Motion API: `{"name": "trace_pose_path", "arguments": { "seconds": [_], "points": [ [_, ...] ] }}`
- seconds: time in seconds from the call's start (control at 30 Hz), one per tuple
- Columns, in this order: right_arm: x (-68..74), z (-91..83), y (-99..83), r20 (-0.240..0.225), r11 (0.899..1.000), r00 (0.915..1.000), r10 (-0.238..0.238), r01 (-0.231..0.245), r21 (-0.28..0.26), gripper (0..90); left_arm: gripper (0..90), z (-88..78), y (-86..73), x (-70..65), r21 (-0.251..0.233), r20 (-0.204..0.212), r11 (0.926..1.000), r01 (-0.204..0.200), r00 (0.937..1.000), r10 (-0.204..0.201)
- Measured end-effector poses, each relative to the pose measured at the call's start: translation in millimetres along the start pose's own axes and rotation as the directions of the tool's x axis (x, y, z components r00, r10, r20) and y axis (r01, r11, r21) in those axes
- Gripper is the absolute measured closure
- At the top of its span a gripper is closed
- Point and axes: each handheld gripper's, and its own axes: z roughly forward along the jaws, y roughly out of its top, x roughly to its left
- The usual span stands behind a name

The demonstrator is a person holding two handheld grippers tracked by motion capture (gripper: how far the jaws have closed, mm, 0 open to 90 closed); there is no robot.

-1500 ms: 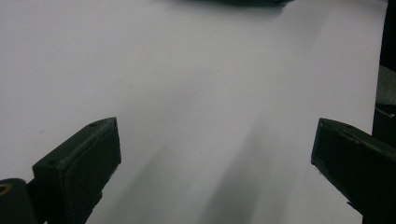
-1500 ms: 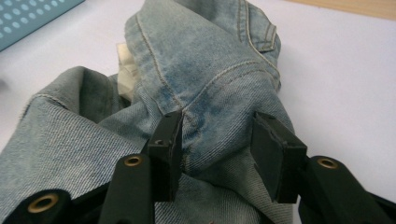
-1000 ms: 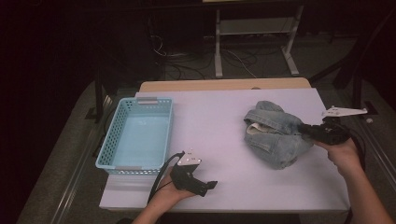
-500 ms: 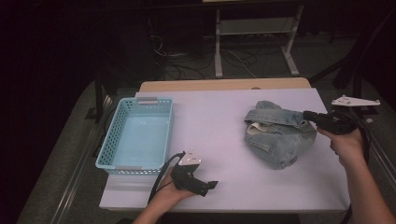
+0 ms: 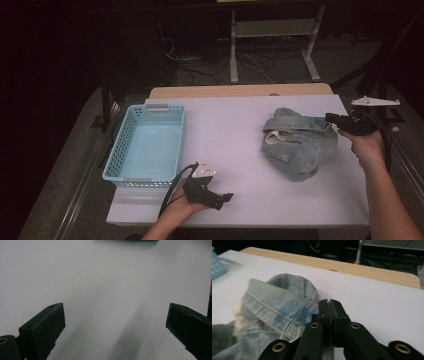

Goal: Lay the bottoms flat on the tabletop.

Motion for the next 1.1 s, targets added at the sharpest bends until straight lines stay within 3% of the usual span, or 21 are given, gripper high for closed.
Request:
{"name": "trace_pose_path", "arguments": {
  "seconds": [0.13, 0.23, 0.4, 0.57, 0.67, 0.8, 0.93, 1.1],
  "points": [
    [-10.0, 12.6, -3.1, 0.037, 1.000, 0.9989, 0.028, -0.028, 0.014, 88.6, 2.1, 0.1, 0.0, -0.1, -0.001, -0.001, 1.0000, -0.002, 1.0000, 0.002],
    [-14.6, 17.6, -7.7, 0.033, 0.998, 0.9983, 0.049, -0.050, 0.031, 88.6, 2.1, -0.2, -0.1, 0.0, -0.001, -0.001, 1.0000, -0.004, 1.0000, 0.004],
    [-12.6, 6.7, -5.6, 0.008, 0.998, 0.9986, 0.053, -0.053, 0.016, 81.1, 2.1, -0.8, -0.3, 0.8, 0.003, -0.002, 1.0000, -0.007, 1.0000, 0.007],
    [-0.8, -4.2, 0.7, -0.038, 0.999, 0.9989, 0.025, -0.024, 0.022, 60.2, 2.1, -0.6, 0.0, 0.0, 0.001, 0.000, 1.0000, -0.009, 1.0000, 0.009],
    [9.2, -11.3, 6.7, -0.052, 1.000, 0.9986, 0.004, -0.004, 0.009, 55.4, 2.0, -1.6, -0.2, 0.6, 0.003, -0.003, 0.9999, -0.012, 0.9999, 0.012],
    [25.5, -18.0, 13.7, -0.108, 1.000, 0.9939, -0.021, 0.022, 0.009, 54.3, 2.0, -2.0, -0.4, 1.5, 0.000, -0.006, 1.0000, -0.003, 1.0000, 0.003],
    [42.1, -18.1, 14.2, -0.178, 0.997, 0.9826, -0.054, 0.062, 0.039, 58.6, 2.1, -1.8, -0.2, 1.6, -0.002, -0.004, 1.0000, -0.004, 1.0000, 0.004],
    [54.2, -12.8, 7.6, -0.173, 0.988, 0.9794, -0.105, 0.123, 0.093, 56.7, 2.1, -2.9, -0.8, 0.9, -0.004, -0.005, 1.0000, -0.004, 1.0000, 0.004]
  ]
}}
